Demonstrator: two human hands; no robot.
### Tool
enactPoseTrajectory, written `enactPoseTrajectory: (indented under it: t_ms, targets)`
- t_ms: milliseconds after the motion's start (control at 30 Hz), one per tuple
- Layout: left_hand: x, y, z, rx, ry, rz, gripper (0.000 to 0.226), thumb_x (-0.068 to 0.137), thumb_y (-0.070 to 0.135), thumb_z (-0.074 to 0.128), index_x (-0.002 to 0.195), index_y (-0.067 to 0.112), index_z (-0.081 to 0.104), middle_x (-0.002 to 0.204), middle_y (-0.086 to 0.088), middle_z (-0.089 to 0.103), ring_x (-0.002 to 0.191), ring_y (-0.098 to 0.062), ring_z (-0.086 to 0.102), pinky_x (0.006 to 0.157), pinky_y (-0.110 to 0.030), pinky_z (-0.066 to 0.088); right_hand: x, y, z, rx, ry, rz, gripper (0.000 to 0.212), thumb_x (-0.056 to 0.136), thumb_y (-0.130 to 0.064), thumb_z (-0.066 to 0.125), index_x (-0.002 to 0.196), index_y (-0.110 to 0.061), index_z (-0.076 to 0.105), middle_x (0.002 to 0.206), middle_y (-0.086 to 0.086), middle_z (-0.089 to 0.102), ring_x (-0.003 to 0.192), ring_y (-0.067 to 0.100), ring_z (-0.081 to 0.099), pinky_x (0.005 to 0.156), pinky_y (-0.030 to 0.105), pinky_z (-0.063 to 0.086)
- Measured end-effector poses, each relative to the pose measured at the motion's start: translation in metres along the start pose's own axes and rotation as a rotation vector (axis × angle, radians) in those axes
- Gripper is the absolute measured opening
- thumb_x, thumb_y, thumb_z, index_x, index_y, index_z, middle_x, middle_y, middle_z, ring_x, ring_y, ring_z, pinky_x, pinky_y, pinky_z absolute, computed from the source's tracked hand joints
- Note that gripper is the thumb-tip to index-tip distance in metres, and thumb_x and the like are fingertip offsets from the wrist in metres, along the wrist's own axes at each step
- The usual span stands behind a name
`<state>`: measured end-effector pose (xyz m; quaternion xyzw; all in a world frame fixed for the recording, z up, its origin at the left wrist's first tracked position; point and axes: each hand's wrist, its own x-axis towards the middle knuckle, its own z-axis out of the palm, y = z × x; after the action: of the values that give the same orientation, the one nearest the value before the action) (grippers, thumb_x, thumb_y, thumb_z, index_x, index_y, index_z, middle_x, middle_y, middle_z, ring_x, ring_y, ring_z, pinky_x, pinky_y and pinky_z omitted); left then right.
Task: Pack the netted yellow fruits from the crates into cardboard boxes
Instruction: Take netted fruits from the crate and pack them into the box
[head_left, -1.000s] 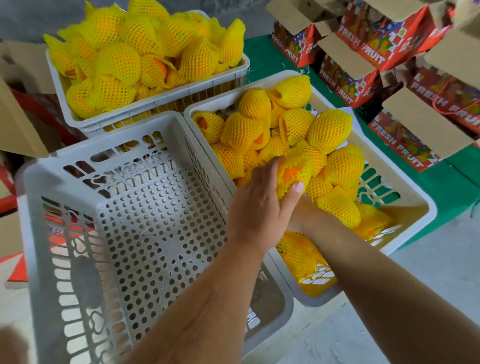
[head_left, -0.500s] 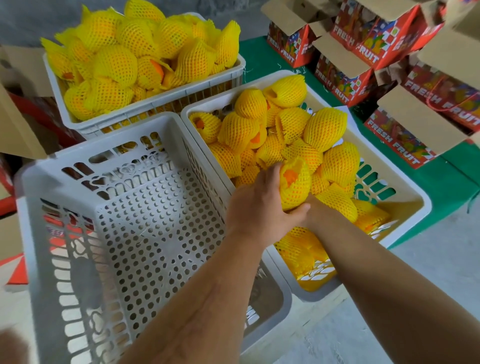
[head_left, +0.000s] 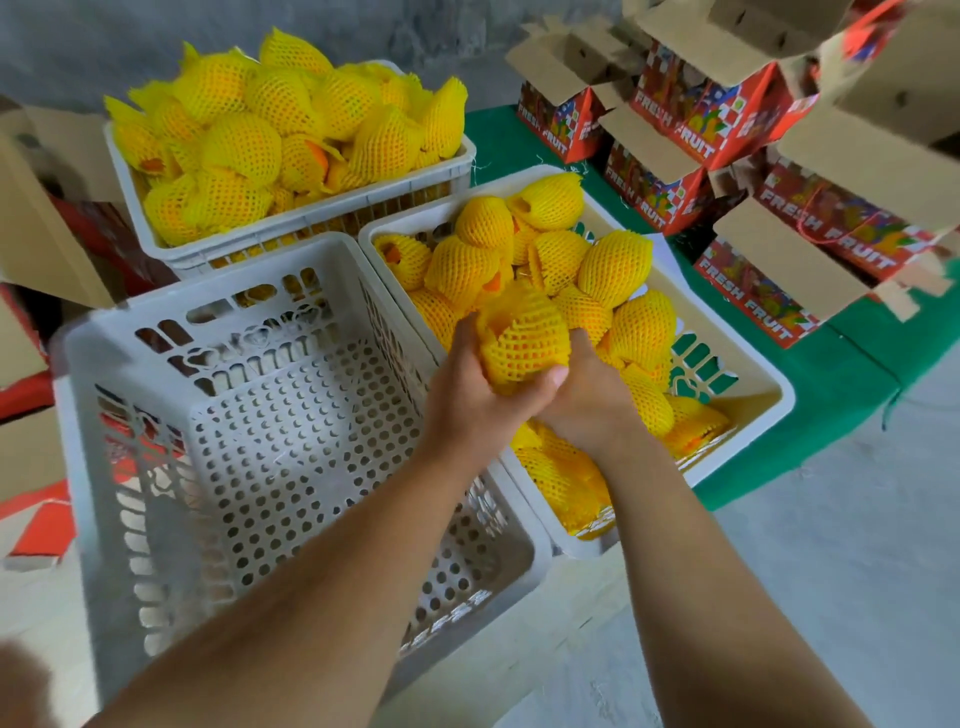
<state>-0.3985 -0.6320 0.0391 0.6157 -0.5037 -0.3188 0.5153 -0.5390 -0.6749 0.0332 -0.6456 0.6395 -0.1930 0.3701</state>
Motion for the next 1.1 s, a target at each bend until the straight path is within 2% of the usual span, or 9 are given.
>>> enactPoseTrajectory:
  t_ms: [133, 233, 433, 533, 633, 767, 933, 1000, 1100]
  targets:
    - [-0.037, 0.014, -0.044, -0.374, 0.18, -0.236, 0.065, 0.07, 0.076, 0.065, 0.112, 0.027, 0.067, 0.097, 0.017, 0.076, 0.09, -0.003, 0.072, 0.069, -0.015, 0.056, -0.035, -0.019, 0.0, 0.189, 0.086, -0.058, 0.066, 0.064, -0.064, 0.069, 0.123, -0.038, 0.054, 0.107, -0.014, 0.07, 0.093, 0.014, 0.066, 0.078, 0.034, 0.05]
    - [-0.069, 0.01, -0.086, -0.497, 0.188, -0.433, 0.112, 0.046, 0.097, 0.066, 0.137, 0.032, 0.056, 0.126, 0.006, 0.069, 0.117, -0.018, 0.066, 0.102, -0.042, 0.054, -0.072, -0.041, 0.011, 0.354, -0.032, -0.134, 0.054, 0.066, -0.058, 0.074, 0.116, -0.045, 0.058, 0.091, -0.013, 0.073, 0.074, 0.006, 0.068, 0.062, 0.031, 0.052]
    - [-0.142, 0.009, -0.185, -0.762, 0.183, -0.437, 0.108, 0.054, 0.077, 0.084, 0.144, 0.028, 0.051, 0.137, 0.001, 0.067, 0.126, -0.019, 0.064, 0.109, -0.044, 0.046, -0.139, -0.113, 0.077, 0.338, -0.315, -0.284, 0.051, 0.068, -0.029, 0.09, 0.105, -0.035, 0.055, 0.084, -0.01, 0.069, 0.069, 0.0, 0.066, 0.057, 0.022, 0.052]
    - [-0.182, -0.008, -0.253, -0.728, 0.373, -0.325, 0.082, 0.07, 0.059, 0.078, 0.136, 0.015, 0.06, 0.127, -0.004, 0.072, 0.122, -0.024, 0.066, 0.102, -0.039, 0.054, -0.182, -0.143, 0.133, 0.343, -0.43, -0.327, 0.05, 0.077, -0.018, 0.089, 0.11, -0.027, 0.053, 0.089, 0.001, 0.068, 0.07, 0.006, 0.066, 0.058, 0.03, 0.056]
    - [-0.238, -0.022, -0.332, -0.433, 0.558, -0.319, 0.081, 0.062, 0.076, 0.073, 0.13, 0.034, 0.06, 0.116, 0.021, 0.073, 0.115, -0.007, 0.067, 0.094, -0.016, 0.053, -0.243, -0.179, 0.2, 0.278, -0.478, -0.327, 0.046, 0.077, -0.027, 0.087, 0.107, -0.029, 0.052, 0.088, -0.001, 0.07, 0.072, 0.011, 0.07, 0.064, 0.039, 0.058]
    - [-0.314, -0.047, -0.418, -0.651, 0.649, -0.434, 0.122, 0.05, 0.073, 0.092, 0.152, 0.035, 0.037, 0.138, -0.001, 0.065, 0.12, -0.024, 0.068, 0.096, -0.044, 0.058, -0.322, -0.221, 0.294, 0.344, -0.481, -0.362, 0.04, 0.077, -0.02, 0.086, 0.099, -0.03, 0.054, 0.078, -0.018, 0.069, 0.06, 0.001, 0.065, 0.051, 0.03, 0.054]
    - [-0.388, -0.068, -0.502, -0.788, 0.774, -0.353, 0.097, 0.057, 0.05, 0.099, 0.136, 0.035, 0.046, 0.113, 0.006, 0.075, 0.099, -0.023, 0.076, 0.077, -0.045, 0.061, -0.395, -0.251, 0.368, 0.494, -0.542, -0.31, 0.025, 0.082, -0.025, 0.076, 0.091, -0.048, 0.071, 0.072, -0.014, 0.074, 0.06, 0.003, 0.067, 0.051, 0.028, 0.055]
    - [-0.414, -0.08, -0.527, -0.686, 0.805, -0.392, 0.09, 0.06, 0.054, 0.095, 0.134, 0.04, 0.046, 0.102, 0.01, 0.075, 0.085, -0.022, 0.078, 0.072, -0.04, 0.061, -0.414, -0.253, 0.383, 0.479, -0.544, -0.34, 0.033, 0.088, -0.027, 0.071, 0.081, -0.059, 0.069, 0.07, -0.009, 0.073, 0.055, 0.009, 0.065, 0.051, 0.029, 0.054]
    - [-0.441, -0.101, -0.554, -0.359, 0.648, -0.582, 0.081, 0.058, 0.062, 0.091, 0.127, 0.044, 0.05, 0.112, 0.001, 0.072, 0.086, -0.022, 0.076, 0.064, -0.031, 0.059, -0.426, -0.24, 0.402, 0.491, -0.521, -0.309, 0.018, 0.091, -0.025, 0.072, 0.091, -0.042, 0.07, 0.08, 0.009, 0.074, 0.064, 0.02, 0.069, 0.064, 0.037, 0.056]
